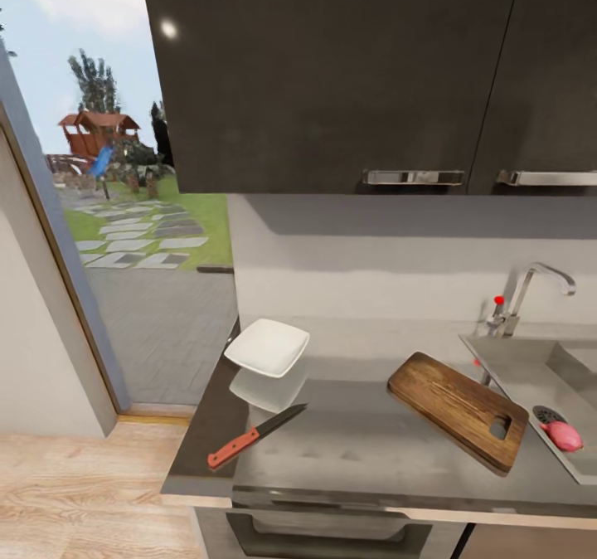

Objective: In the kitchen, take the Vidalia onion out of the sink, dice it on the chopping board with the paring knife, put the diced onion into the bowl on the countertop, then place both the paring knife and the chopping board into the sink.

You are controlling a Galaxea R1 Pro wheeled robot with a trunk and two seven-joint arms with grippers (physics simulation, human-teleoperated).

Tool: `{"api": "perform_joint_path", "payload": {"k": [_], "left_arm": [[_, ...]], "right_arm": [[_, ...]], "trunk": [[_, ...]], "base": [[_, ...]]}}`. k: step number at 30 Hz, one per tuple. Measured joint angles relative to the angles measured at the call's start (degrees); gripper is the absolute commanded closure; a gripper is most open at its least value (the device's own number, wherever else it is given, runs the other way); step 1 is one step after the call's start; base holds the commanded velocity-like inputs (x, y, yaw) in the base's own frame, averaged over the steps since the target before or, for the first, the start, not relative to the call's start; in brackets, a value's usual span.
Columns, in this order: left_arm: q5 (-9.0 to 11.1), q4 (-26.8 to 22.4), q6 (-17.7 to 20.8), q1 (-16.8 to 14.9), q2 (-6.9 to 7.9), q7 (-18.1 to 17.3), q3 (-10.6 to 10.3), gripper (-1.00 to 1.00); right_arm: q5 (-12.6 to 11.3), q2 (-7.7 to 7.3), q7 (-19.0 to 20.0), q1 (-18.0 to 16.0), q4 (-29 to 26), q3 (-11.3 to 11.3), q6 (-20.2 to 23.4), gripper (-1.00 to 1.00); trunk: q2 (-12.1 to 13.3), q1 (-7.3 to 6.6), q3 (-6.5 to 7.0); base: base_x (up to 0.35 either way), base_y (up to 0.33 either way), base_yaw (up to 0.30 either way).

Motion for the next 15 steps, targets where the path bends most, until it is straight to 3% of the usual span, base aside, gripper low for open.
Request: {"api": "perform_joint_path", "payload": {"k": [15], "left_arm": [[0.0,0.0,0.0,0.0,-0.06,-0.1,0.0,-1.00]], "right_arm": [[0.0,0.00,0.0,0.0,0.0,0.0,0.0,-1.00]], "trunk": [[6.0,-3.30,2.70]], "base": [[0.000,0.000,0.000]]}}
